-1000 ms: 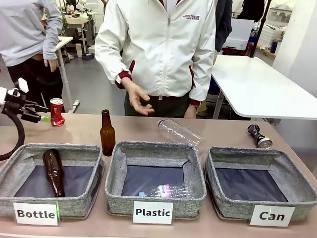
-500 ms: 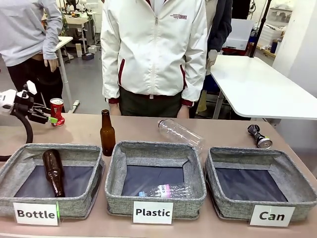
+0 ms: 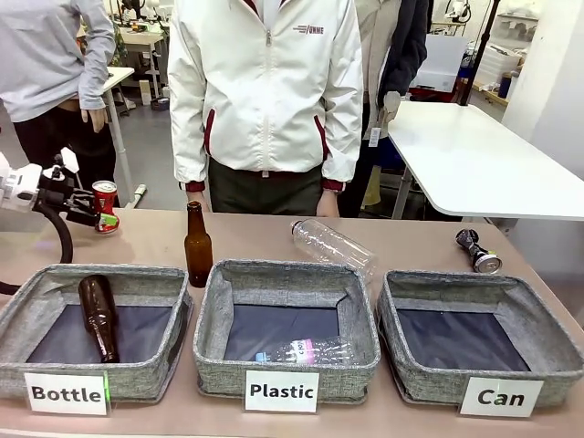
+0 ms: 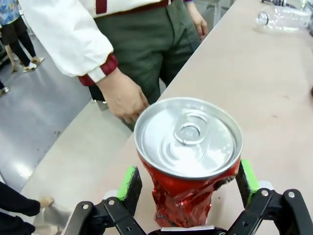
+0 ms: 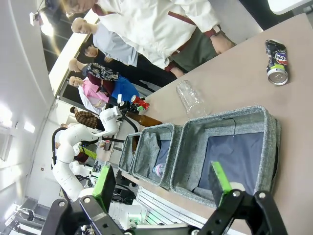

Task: Sort the can waste into the basket.
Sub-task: Pick up the can waste from the table and place it in the right Fabric basket.

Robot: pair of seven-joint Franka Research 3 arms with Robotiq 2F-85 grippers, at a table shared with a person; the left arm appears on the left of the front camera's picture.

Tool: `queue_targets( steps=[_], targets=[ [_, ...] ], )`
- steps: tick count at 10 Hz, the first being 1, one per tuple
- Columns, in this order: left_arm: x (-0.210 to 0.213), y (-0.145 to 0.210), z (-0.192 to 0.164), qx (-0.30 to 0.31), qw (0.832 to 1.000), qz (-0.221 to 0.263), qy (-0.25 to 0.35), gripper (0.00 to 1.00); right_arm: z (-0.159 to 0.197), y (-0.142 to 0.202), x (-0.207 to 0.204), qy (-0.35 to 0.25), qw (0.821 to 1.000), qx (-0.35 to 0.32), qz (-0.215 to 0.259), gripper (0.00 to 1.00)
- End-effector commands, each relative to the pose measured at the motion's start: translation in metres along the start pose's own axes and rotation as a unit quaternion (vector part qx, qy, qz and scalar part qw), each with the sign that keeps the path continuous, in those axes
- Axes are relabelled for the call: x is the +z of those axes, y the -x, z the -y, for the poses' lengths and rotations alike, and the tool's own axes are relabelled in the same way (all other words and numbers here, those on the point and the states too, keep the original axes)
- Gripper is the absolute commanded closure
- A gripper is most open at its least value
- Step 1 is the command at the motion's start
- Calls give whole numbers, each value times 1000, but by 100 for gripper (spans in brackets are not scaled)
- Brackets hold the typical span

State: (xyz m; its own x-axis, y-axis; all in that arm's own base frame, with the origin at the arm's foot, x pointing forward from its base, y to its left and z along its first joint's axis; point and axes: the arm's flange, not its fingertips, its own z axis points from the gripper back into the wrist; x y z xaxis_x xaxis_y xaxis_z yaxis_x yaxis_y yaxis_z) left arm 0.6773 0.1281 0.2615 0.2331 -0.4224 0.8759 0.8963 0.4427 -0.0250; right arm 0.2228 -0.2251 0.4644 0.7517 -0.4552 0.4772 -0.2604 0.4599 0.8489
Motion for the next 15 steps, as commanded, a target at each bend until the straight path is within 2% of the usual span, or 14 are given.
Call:
queue_targets(
  steps=[1, 2, 3, 4, 5, 6, 12, 14, 15],
  targets=[
    [2, -4, -6, 11, 999, 51, 0, 0, 0, -2, 0, -9, 1000, 12, 9, 0],
    [3, -3, -6, 12, 998, 66, 1, 59, 0, -2, 0, -9, 1000, 12, 9, 0],
    [4, -4, -6, 16, 997, 71, 15, 58, 0, -2, 0, -9, 1000, 12, 9, 0],
    [5, -4, -6, 14, 997, 73, 10, 100, 0, -2, 0, -9, 1000, 12, 9, 0],
    [5, -4, -5, 15, 997, 74, 15, 60, 0, -2, 0, -9, 1000, 12, 9, 0],
    [5, -2, -5, 17, 997, 73, 16, 100, 0, -2, 0, -9, 1000, 12, 9, 0],
    [14, -5, 0, 17, 996, 82, 20, 100, 0, -2, 0, -9, 1000, 12, 9, 0],
    [67, -35, 32, -11, 993, 110, 41, 100, 0, -2, 0, -9, 1000, 12, 9, 0],
    [102, -54, 66, -44, 991, 113, 58, 100, 0, -2, 0, -9, 1000, 12, 9, 0]
  ],
)
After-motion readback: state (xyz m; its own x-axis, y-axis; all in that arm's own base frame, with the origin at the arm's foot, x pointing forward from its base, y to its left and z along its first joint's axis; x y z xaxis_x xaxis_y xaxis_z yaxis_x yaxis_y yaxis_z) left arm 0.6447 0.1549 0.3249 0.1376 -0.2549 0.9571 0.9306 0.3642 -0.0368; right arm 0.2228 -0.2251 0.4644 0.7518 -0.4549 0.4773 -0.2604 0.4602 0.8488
